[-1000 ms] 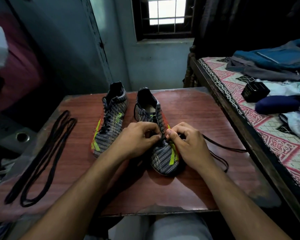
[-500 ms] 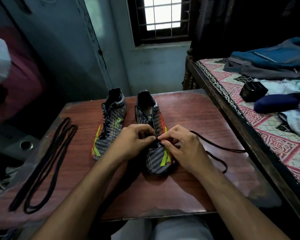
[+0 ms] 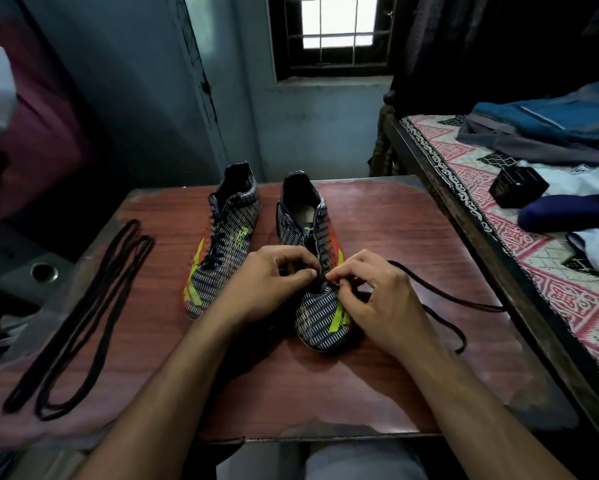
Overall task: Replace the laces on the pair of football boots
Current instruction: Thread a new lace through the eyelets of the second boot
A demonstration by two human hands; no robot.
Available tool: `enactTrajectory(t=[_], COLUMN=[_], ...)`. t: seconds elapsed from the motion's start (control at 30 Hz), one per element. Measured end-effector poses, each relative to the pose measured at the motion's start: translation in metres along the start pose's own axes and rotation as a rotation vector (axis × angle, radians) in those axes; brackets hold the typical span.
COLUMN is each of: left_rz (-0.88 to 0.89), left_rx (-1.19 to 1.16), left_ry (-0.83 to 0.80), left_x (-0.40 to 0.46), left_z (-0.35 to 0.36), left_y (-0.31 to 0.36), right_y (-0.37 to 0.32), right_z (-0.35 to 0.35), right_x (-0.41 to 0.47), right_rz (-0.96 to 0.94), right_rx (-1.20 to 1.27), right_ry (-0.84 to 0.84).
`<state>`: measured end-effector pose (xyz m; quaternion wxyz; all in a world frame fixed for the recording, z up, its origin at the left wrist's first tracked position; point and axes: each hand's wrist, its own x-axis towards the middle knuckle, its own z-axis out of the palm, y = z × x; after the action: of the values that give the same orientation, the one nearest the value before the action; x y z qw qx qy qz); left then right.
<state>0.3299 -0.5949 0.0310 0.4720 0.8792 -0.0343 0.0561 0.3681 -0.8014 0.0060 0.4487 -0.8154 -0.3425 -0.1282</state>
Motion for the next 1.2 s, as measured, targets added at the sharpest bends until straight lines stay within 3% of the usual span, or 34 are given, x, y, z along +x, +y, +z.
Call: enactTrajectory(t=[0.2, 0.37, 0.57, 0.73, 0.8, 0.93, 1.2], left_rz=[0.030, 0.148, 0.129, 0.103, 0.104, 0.124, 0.184], left_rx=[0.385, 0.175, 0.156, 0.090, 0.110, 0.143, 0.204], left_ry=[0.131, 0.351, 0.348, 0.320, 0.319, 0.327, 0.342], left_x=[0.003, -0.022, -0.043, -0.042, -0.043, -0.043, -0.043], left_z=[0.007, 0.021, 0.031, 0.028, 0.028, 0.030, 0.032], left_y=[0.011, 0.010, -0.003, 0.000, 0.000, -0.001, -0.001], right_y=[-0.001, -0.003, -0.003, -0.017, -0.029, -0.056, -0.104], right_z=[-0.001, -0.005, -0.039, -0.055, -0.065, -0.076, -0.079], right_x=[0.000, -0.001, 0.007, 0.005, 0.007, 0.011, 0.013], right_rz=[0.014, 0.078, 0.240, 0.357, 0.340, 0.159, 0.013], right_rx=[-0.010, -0.096, -0.092, 0.003, 0.148, 0.215, 0.570], right_ry=[0.002, -0.030, -0.364, -0.462, -0.414, -0.184, -0.085])
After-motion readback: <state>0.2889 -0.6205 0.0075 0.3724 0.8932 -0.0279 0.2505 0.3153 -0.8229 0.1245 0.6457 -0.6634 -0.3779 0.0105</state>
